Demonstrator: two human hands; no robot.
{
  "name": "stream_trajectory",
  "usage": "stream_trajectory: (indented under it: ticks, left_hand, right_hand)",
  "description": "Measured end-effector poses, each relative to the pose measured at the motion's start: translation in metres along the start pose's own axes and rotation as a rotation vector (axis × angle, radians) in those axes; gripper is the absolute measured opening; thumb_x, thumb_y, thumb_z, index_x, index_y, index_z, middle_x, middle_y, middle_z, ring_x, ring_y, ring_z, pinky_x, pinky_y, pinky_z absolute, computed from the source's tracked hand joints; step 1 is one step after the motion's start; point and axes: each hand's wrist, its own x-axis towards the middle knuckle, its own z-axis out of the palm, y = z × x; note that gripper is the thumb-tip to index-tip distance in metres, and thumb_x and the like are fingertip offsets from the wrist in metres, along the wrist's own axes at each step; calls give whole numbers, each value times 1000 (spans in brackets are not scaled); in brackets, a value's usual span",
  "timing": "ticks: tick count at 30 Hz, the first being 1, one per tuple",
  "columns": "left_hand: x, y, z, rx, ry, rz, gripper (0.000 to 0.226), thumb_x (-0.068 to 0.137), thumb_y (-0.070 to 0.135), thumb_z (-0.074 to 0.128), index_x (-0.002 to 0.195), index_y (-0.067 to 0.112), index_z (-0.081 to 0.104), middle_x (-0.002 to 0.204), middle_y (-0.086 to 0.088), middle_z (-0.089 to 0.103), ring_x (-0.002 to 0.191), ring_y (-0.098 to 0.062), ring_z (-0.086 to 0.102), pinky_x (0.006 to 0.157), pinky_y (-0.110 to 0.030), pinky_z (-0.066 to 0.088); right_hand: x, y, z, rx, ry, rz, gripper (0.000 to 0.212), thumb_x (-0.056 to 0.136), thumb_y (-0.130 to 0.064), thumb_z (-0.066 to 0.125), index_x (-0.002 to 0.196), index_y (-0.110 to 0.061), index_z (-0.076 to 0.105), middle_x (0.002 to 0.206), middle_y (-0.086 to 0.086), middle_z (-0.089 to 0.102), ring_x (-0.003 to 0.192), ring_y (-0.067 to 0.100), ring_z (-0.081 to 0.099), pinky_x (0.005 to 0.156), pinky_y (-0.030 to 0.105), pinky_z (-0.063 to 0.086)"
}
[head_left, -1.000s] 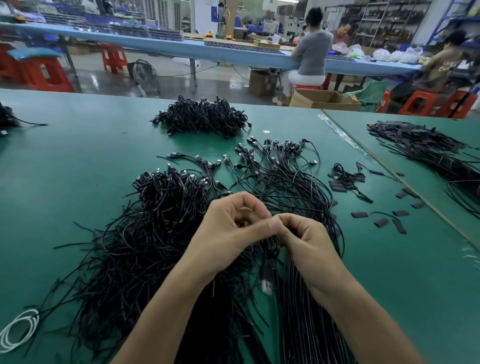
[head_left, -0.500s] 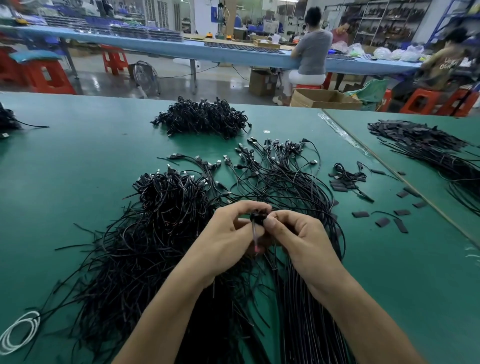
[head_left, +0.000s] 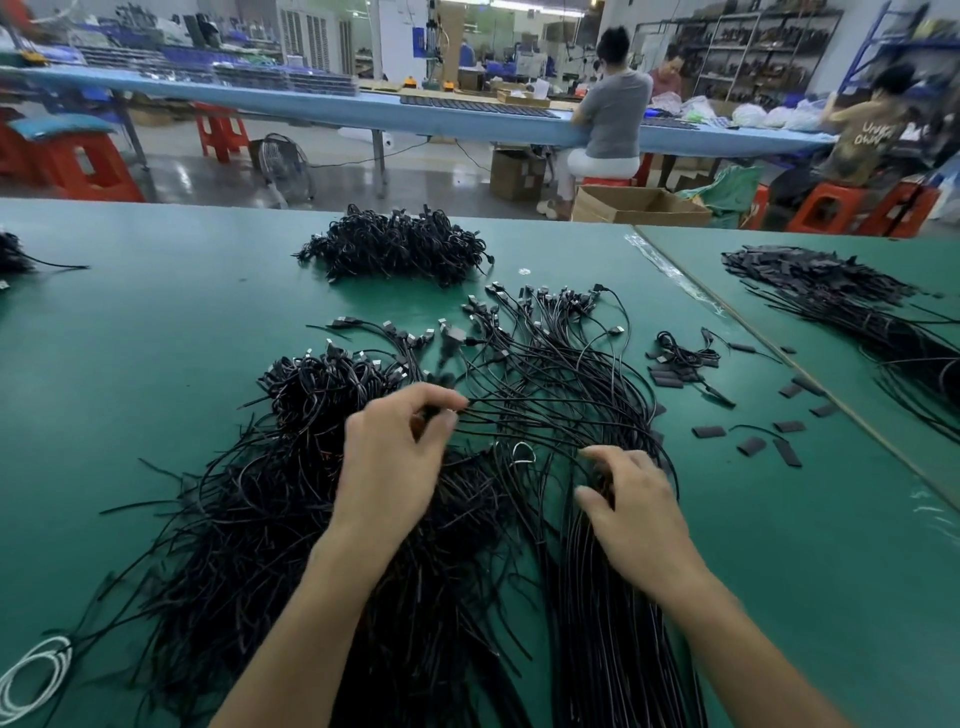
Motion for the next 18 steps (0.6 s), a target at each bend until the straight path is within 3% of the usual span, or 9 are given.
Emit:
stream_trajectory:
  ticks: [2, 3, 4, 6, 11, 14, 16, 18]
  left_hand:
    - [10, -9, -5, 118, 128, 18, 22, 93, 10, 67, 106, 26, 73, 86, 16, 71, 70, -8, 64, 71, -31, 60]
    - [16, -14, -7, 192, 157, 17, 24, 95, 11, 65, 114, 24, 72, 100, 7, 73, 87, -11, 66, 85, -34, 58]
    - [24, -19, -8, 279, 159, 9, 27, 97, 13, 62, 121, 22, 69, 113, 0, 71, 102, -19, 64, 97, -37, 52]
    - [38, -30, -11, 445, 92, -66, 36, 99, 20, 59, 136, 20, 59, 132, -9, 64, 120, -30, 55, 105, -43, 43]
    - [50, -44, -10, 686, -203, -329, 66, 99, 49, 49, 155, 22, 27, 158, -19, 25, 140, -38, 24, 111, -51, 31]
    - [42, -40, -5, 696, -125, -240, 70, 96, 51, 53, 155, 35, 20, 162, -18, 6, 140, -38, 19, 110, -55, 28]
    - [34, -34, -3, 663, 44, -88, 62, 95, 42, 60, 150, 36, 34, 159, -15, 14, 135, -33, 24, 107, -54, 32]
    - [25, -29, -1, 550, 141, 93, 46, 93, 30, 64, 137, 29, 53, 146, -7, 38, 128, -24, 35, 103, -45, 37]
  right_hand:
    - [4, 12, 2, -184, -32, 90, 57, 101, -29, 51, 153, -23, 30, 149, -1, 40, 133, 19, 38, 109, 37, 34]
    - [5, 14, 3, -226, -67, 131, 61, 102, -31, 49, 156, -22, 24, 153, 0, 36, 138, 21, 34, 111, 39, 32]
    - [6, 17, 6, -251, -86, 159, 61, 102, -33, 48, 156, -21, 23, 154, 2, 36, 139, 23, 33, 112, 40, 31]
    - [8, 18, 10, -301, -52, 176, 53, 103, -35, 46, 152, -19, 34, 147, 3, 45, 133, 22, 40, 108, 38, 35]
    - [11, 14, 15, -248, 86, 127, 25, 102, -28, 51, 122, -23, 65, 115, -3, 57, 102, 14, 51, 89, 28, 46]
    - [11, 9, 14, -196, 98, 136, 19, 102, -25, 53, 113, -22, 68, 107, -5, 58, 86, 10, 50, 75, 24, 44]
    - [11, 7, 11, -185, 132, 142, 19, 102, -22, 51, 111, -20, 67, 104, -3, 63, 81, 12, 54, 70, 25, 44]
    - [10, 2, 7, -91, 193, 131, 17, 103, -16, 49, 108, -17, 65, 97, -1, 63, 81, 15, 58, 69, 28, 46]
